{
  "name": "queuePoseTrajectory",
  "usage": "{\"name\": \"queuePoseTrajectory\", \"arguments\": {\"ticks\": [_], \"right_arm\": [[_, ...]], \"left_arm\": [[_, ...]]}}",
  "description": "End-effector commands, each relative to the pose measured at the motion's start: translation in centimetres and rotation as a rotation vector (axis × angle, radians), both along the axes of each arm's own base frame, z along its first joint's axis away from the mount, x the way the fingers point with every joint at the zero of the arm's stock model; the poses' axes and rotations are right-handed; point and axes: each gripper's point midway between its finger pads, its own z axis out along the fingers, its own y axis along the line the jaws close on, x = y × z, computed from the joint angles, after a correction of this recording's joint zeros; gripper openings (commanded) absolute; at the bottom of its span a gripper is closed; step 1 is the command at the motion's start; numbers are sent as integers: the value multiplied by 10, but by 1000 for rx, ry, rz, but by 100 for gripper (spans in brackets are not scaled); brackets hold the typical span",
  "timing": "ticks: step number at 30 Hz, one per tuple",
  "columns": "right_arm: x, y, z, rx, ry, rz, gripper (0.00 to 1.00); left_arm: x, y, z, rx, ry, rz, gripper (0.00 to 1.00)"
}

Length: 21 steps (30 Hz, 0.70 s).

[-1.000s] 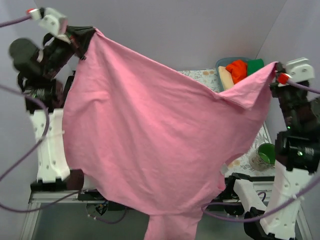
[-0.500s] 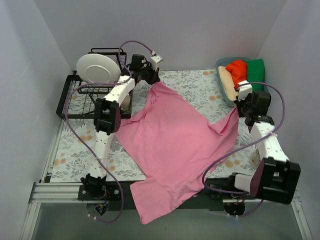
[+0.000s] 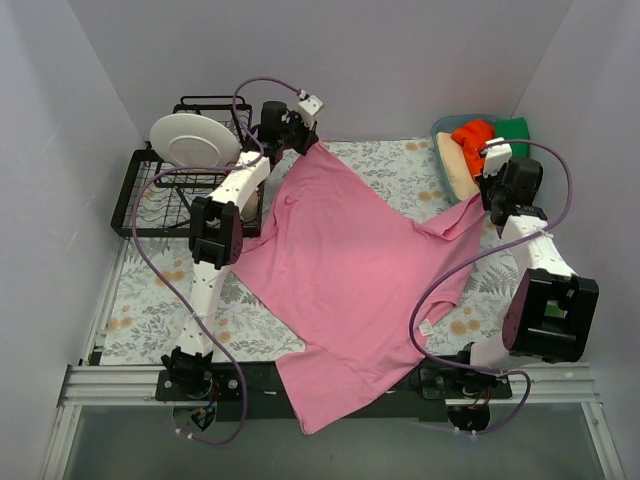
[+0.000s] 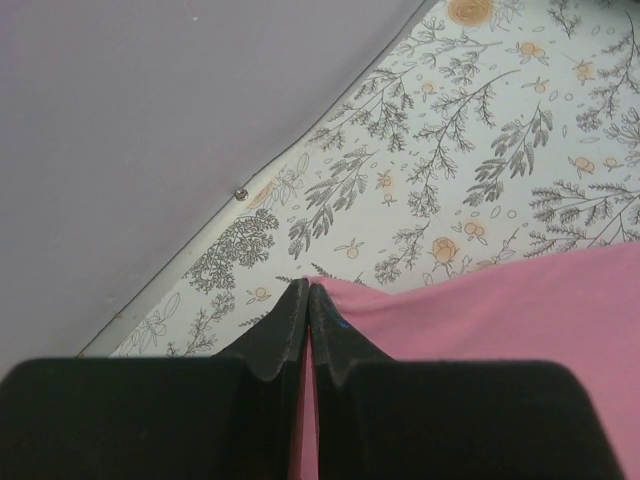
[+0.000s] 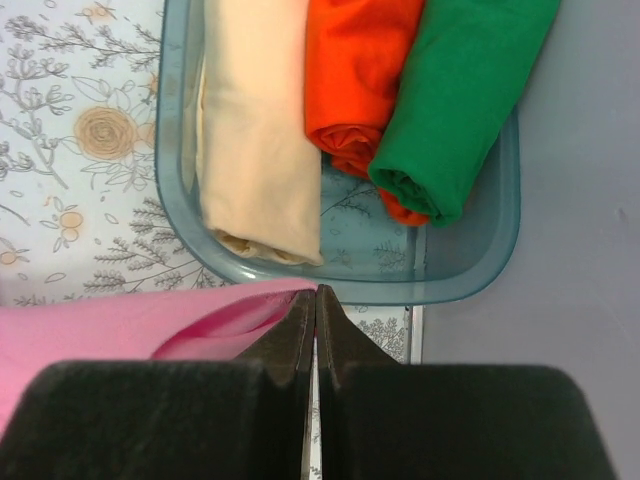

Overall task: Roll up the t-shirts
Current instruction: Flatten out the T-shirt at the center of the board.

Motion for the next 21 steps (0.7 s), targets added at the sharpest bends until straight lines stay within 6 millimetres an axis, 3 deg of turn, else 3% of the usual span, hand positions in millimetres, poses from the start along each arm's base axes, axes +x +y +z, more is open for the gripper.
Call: {"name": "queuePoseTrajectory", "arguments": {"ticks": [1, 7, 15, 21], "right_arm": [[23, -24, 24, -44, -71, -77, 1], [40, -46, 12, -87, -53, -111, 1], [55, -68, 14, -123, -33, -147, 1], [40, -55, 7, -47, 37, -122, 1]], "left_arm": [[11, -4, 32, -44, -82, 62, 0], [17, -7, 39, -56, -130, 78, 0], [19, -4, 66, -71, -199, 94, 0], [-1, -7, 89, -48, -210, 19, 0]]}}
